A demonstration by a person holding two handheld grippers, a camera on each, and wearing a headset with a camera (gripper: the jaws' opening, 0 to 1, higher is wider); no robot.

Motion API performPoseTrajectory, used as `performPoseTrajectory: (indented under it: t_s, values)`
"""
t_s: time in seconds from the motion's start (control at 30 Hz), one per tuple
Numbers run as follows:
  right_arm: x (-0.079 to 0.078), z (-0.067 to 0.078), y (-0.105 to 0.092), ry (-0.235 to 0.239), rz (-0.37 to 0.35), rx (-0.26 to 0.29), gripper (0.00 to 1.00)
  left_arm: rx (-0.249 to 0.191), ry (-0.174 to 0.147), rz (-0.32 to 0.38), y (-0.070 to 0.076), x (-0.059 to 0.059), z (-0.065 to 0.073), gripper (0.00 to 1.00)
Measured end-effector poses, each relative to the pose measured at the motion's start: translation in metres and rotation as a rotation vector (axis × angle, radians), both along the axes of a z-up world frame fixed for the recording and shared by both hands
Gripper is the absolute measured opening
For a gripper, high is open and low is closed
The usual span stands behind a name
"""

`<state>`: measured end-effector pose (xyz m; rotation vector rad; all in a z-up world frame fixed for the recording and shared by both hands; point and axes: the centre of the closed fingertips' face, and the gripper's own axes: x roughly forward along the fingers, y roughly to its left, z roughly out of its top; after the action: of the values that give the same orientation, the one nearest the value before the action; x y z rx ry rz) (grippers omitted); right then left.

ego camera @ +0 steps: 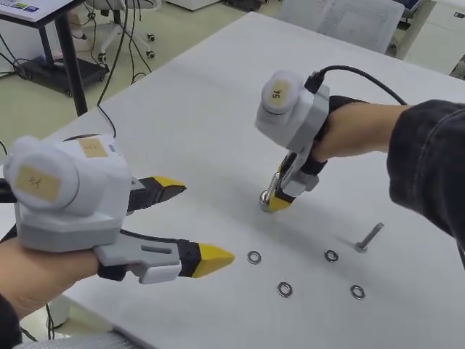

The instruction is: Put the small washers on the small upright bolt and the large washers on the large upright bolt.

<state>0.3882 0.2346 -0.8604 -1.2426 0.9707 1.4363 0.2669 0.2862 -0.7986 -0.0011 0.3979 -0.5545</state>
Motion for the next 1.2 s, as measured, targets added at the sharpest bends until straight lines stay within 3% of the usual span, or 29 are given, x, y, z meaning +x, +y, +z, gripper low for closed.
performPoseTrajectory:
  t_s: [0.33, 0.77, 1.2]
  values:
    - [0.005, 0.002, -0.011, -0.009, -0.018, 0.002, 0.29, 0.005, 0.001, -0.018, -0.006, 0.001, 0.000, 0.71]
    - [0.013, 0.020, -0.027, -0.043, -0.063, 0.027, 0.29, 0.012, 0.004, -0.063, -0.015, 0.004, 0.002, 0.71]
    - [0.010, 0.033, -0.045, -0.075, -0.083, 0.045, 0.28, 0.020, -0.003, -0.119, -0.027, 0.012, 0.005, 0.71]
